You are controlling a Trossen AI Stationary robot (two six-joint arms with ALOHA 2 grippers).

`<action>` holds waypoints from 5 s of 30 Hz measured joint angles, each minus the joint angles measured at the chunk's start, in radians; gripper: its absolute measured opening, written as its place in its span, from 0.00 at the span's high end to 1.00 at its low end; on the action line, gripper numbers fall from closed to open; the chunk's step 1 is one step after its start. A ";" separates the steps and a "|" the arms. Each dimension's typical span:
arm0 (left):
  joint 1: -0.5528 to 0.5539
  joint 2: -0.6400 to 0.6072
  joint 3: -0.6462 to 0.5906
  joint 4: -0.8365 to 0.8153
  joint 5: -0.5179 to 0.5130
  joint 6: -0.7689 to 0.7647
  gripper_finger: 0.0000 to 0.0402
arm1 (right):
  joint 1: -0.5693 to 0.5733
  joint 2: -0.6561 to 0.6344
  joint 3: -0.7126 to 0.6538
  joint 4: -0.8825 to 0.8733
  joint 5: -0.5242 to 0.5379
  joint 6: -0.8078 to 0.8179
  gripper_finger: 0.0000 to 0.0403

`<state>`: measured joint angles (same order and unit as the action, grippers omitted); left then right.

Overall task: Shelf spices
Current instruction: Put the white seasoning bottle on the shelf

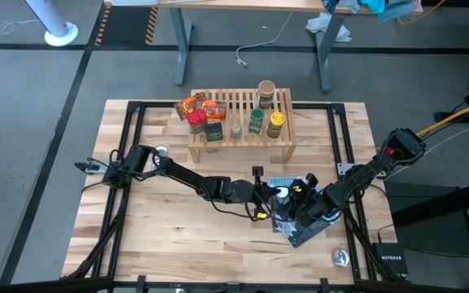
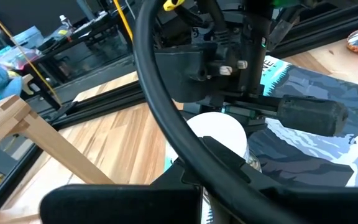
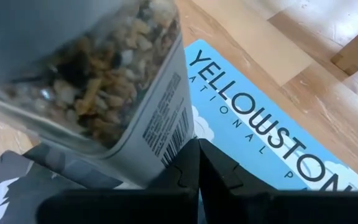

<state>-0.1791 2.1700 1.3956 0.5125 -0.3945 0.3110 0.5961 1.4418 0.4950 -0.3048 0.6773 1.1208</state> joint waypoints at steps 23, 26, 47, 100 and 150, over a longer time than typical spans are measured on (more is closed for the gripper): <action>0.006 0.001 0.021 0.074 0.010 0.062 1.00 | 0.000 -0.001 0.000 -0.003 0.027 0.000 0.99; 0.005 -0.003 0.022 0.076 -0.020 0.095 1.00 | 0.000 -0.002 0.000 -0.011 0.037 0.000 0.99; 0.002 -0.275 0.019 -0.549 -0.137 0.112 1.00 | 0.135 -0.347 0.091 -0.425 0.175 0.032 0.99; -0.562 -0.976 -1.052 -0.490 -0.447 -1.036 1.00 | 0.333 -0.352 0.092 -0.212 0.205 0.113 0.99; -0.546 -1.049 -1.095 -0.513 -0.445 -1.115 1.00 | 0.333 -0.281 0.091 -0.088 0.456 0.130 0.99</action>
<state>-0.7246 1.1206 0.3008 -0.0001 -0.8392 -0.8036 0.9291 1.1610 0.5861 -0.3926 1.1332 1.2507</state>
